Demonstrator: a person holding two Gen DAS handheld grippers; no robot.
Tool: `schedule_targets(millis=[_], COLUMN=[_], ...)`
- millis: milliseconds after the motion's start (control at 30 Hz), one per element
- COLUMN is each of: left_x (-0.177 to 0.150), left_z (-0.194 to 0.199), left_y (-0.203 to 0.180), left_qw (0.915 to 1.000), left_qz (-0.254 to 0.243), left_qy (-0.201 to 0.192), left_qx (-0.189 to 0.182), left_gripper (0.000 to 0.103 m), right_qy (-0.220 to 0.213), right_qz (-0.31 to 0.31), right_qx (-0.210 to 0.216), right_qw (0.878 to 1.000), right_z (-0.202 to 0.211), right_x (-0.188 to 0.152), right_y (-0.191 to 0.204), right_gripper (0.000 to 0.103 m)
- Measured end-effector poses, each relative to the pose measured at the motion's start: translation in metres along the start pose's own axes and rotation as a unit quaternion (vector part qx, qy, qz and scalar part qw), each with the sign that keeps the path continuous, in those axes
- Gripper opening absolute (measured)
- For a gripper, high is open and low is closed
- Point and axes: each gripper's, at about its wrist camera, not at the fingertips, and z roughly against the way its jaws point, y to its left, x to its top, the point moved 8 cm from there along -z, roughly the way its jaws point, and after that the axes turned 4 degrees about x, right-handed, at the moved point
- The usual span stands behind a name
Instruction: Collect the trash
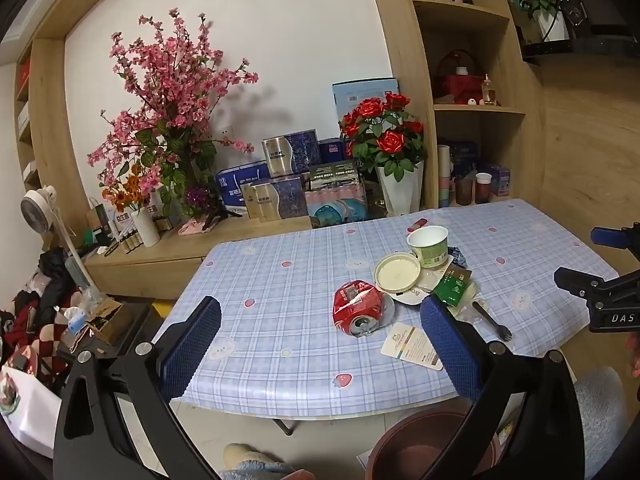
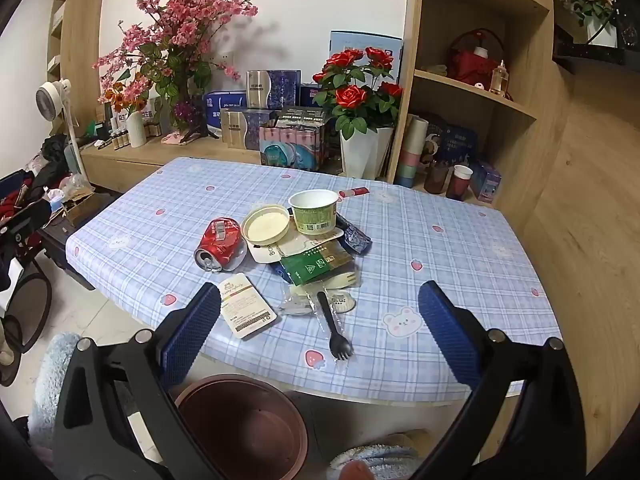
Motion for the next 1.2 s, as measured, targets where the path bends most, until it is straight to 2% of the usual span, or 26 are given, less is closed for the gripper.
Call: schedule_targets(millis=[1200], left_x=[-0.0006], left_z=[-0.0009], left_y=[0.0003], left_qw=[1.0], left_qz=[0.0], left_qy=[0.005], left_qx=[-0.001], left_gripper=[0.098], right_qy=[-0.003], right_qz=[-0.003], right_qx=[-0.002], right_qw=[1.0], right_z=[0.0036], right_x=[-0.0029], right_y=[-0.0028], right_gripper=[0.097])
